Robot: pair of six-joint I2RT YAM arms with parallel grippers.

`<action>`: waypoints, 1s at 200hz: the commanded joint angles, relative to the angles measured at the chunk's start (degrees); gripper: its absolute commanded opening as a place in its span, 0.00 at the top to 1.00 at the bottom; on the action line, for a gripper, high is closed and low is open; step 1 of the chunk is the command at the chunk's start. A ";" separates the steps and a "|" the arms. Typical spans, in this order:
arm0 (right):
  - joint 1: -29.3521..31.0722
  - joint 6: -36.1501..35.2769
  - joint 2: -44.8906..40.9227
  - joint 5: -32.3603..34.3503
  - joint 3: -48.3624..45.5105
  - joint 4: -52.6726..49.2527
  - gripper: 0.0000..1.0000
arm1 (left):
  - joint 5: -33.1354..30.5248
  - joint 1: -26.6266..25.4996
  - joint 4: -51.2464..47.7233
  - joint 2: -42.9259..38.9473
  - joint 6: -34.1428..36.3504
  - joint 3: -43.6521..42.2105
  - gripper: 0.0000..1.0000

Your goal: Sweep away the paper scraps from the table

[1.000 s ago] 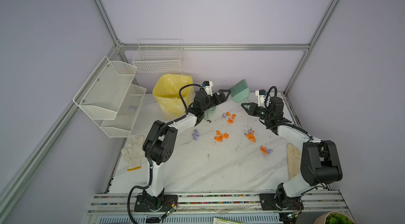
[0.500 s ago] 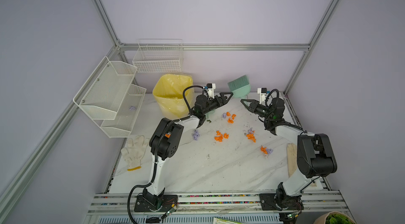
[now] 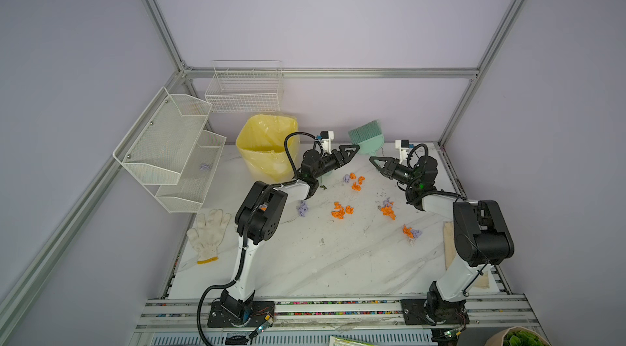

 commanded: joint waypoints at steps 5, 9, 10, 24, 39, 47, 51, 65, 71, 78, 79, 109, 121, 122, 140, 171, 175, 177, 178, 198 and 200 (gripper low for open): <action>-0.16 1.25 -0.16 -1.79 -0.38 4.73 1.00 | -0.81 0.62 2.72 1.29 -3.17 4.68 0.47; -0.17 1.30 -0.17 -1.87 -0.39 4.78 1.00 | -0.92 0.61 2.81 1.33 -3.23 4.68 0.49; -0.16 1.27 -0.16 -1.92 -0.35 4.75 1.00 | -0.92 0.61 2.82 1.36 -3.26 4.64 0.49; -0.17 1.49 -0.03 -2.14 -0.20 4.74 1.00 | -0.92 0.61 2.70 1.64 -3.42 5.02 0.54; -0.20 1.97 0.24 -2.61 -0.10 5.30 1.00 | -0.92 0.56 2.60 1.76 -3.61 5.37 0.56; -0.16 2.39 0.40 -2.88 -0.22 5.71 1.00 | -0.92 0.52 2.64 1.79 -3.62 5.47 0.56; -0.16 2.47 0.42 -3.00 -0.22 5.92 1.00 | -1.01 0.53 2.72 1.82 -3.60 5.51 0.56; -0.16 2.96 0.71 -3.35 -0.22 6.37 1.00 | -0.93 0.38 2.86 1.81 -3.64 5.84 0.56; -0.17 3.22 0.88 -3.54 -0.28 6.75 1.00 | -0.84 0.35 3.02 1.85 -3.69 6.10 0.55; -0.16 3.48 1.06 -3.71 -0.37 7.12 1.00 | -0.69 0.34 3.17 1.99 -3.86 6.46 0.55; -0.16 3.51 1.07 -3.72 -0.38 7.19 1.00 | -0.67 0.34 3.22 2.00 -3.84 6.49 0.55; -0.20 5.05 1.83 -4.47 -0.58 8.99 1.00 | -0.79 -0.01 4.49 2.53 -5.49 7.15 0.62; -0.18 5.98 2.25 -4.81 -0.74 10.33 1.00 | -1.34 -0.09 4.52 2.85 -6.93 7.14 0.70; -0.17 6.08 2.27 -4.84 -0.74 10.47 1.00 | -1.40 -0.09 4.55 2.87 -7.04 7.14 0.71; -0.16 6.83 2.67 -5.22 -0.66 11.08 1.00 | -1.24 -0.35 5.18 3.40 -8.09 7.84 0.80; -0.16 7.12 2.74 -5.73 0.07 11.11 1.00 | 0.05 -0.71 4.74 3.93 -8.47 9.33 0.86; -0.16 7.20 2.82 -5.75 0.21 11.18 1.00 | 0.17 -0.79 4.69 3.94 -8.56 9.40 0.87; -0.16 7.22 2.82 -5.75 0.28 11.14 1.00 | 0.25 -0.80 4.74 3.93 -8.52 9.46 0.87; -0.16 7.27 2.83 -5.75 0.30 11.14 1.00 | 0.28 -0.84 4.83 3.93 -8.54 9.49 0.88; -0.16 7.73 3.17 -5.83 0.99 11.13 1.00 | 0.90 -1.03 5.34 3.94 -8.56 9.77 0.90; -0.16 7.75 3.24 -5.83 1.05 11.13 1.00 | 0.94 -0.99 5.36 3.96 -8.56 9.78 0.91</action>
